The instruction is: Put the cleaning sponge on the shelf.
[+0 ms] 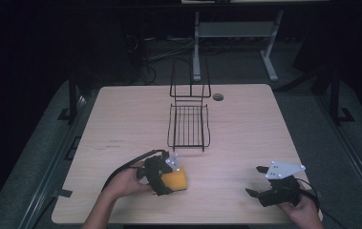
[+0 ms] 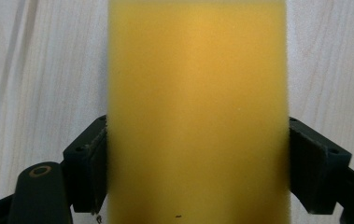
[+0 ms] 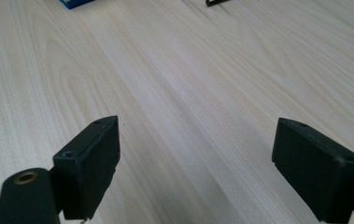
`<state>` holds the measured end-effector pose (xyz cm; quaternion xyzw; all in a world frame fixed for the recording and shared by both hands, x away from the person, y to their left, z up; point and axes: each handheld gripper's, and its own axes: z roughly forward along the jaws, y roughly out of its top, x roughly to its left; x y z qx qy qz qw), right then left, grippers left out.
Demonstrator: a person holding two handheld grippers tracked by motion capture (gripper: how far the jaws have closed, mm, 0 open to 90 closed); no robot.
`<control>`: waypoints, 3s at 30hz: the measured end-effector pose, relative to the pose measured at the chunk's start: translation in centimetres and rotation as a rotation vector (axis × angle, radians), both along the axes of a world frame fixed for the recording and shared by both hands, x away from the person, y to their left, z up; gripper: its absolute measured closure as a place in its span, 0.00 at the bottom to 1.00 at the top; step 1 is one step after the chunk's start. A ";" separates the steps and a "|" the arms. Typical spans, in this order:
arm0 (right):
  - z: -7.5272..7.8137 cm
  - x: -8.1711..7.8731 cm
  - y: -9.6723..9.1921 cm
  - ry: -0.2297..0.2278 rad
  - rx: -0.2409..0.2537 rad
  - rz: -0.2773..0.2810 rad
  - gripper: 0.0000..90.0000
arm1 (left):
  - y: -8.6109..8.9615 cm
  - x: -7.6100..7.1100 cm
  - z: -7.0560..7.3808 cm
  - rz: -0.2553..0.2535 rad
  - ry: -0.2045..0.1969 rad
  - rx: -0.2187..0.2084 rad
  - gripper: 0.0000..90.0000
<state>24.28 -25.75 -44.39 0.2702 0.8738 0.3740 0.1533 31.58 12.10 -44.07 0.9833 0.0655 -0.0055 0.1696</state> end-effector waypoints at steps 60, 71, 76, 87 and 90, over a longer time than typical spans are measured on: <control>-0.9 0.7 0.3 0.067 0.008 -0.118 0.17 | 0.4 3.4 5.0 -0.008 -0.012 -0.089 0.24; -0.8 0.8 0.1 0.075 0.014 -0.116 0.17 | -0.2 4.3 5.7 -0.019 -0.025 -0.077 0.24; -0.8 0.9 0.1 0.075 0.013 -0.115 0.17 | -0.5 4.7 6.3 -0.025 -0.051 -0.090 0.24; -0.9 1.0 0.1 0.083 0.013 -0.111 0.17 | -1.2 6.2 7.3 -0.033 -0.058 -0.060 0.24; -0.9 1.0 0.1 0.086 0.013 -0.109 0.17 | -1.1 6.4 7.5 -0.029 -0.060 -0.072 0.24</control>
